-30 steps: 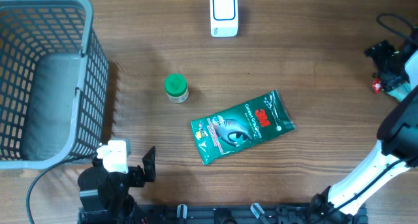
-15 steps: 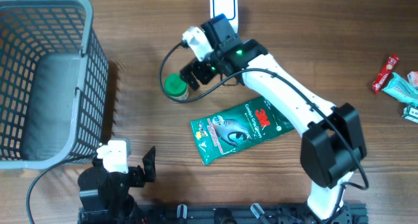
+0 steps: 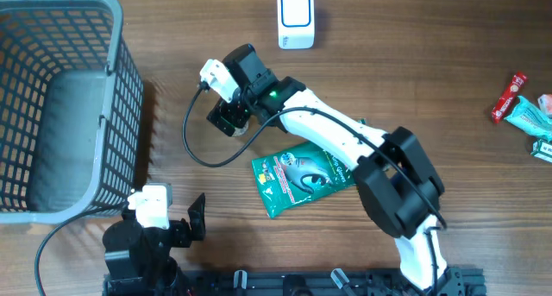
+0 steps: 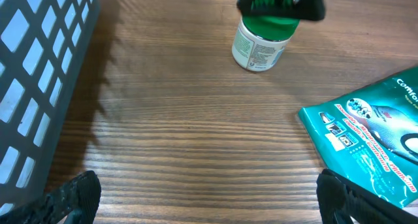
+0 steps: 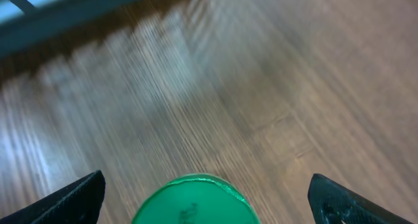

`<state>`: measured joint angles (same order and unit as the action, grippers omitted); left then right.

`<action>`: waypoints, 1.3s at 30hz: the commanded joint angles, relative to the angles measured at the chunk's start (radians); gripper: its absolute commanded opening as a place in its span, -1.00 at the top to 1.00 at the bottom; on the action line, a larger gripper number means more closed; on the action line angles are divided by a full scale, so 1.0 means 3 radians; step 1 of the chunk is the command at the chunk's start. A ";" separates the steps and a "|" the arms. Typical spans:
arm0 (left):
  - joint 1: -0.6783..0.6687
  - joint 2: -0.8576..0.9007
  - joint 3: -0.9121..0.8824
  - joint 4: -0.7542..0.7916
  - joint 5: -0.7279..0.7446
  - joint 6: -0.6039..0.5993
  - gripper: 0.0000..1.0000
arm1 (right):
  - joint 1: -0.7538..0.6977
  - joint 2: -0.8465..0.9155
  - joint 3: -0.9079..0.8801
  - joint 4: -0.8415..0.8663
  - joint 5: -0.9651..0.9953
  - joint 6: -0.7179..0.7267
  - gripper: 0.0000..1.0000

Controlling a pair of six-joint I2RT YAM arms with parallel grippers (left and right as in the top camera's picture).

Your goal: Scan the item barcode

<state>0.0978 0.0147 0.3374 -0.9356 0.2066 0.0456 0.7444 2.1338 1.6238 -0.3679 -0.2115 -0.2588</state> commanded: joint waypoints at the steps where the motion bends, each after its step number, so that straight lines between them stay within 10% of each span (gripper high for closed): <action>1: -0.0014 -0.0014 -0.0015 0.0008 0.0005 -0.0029 -1.00 | -0.0006 0.0144 0.0006 -0.0039 0.0039 0.0088 -0.99; 22: -0.0014 -0.0014 -0.0015 0.0008 0.0005 -0.0029 -1.00 | -0.0127 -0.0200 0.0006 -0.1157 0.0977 0.1230 -0.50; 25: -0.0014 -0.0014 -0.0015 0.0008 0.0005 -0.0029 -1.00 | -0.0121 -0.0244 0.0006 -0.1130 0.0926 0.1171 -0.99; 39: -0.0014 -0.0014 -0.0015 0.0008 0.0005 -0.0029 -1.00 | -0.0117 0.0050 0.0006 -0.0215 0.0350 0.0782 -1.00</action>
<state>0.0978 0.0147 0.3374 -0.9360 0.2066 0.0456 0.7097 2.0884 1.6238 -0.4599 -0.0803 -0.0025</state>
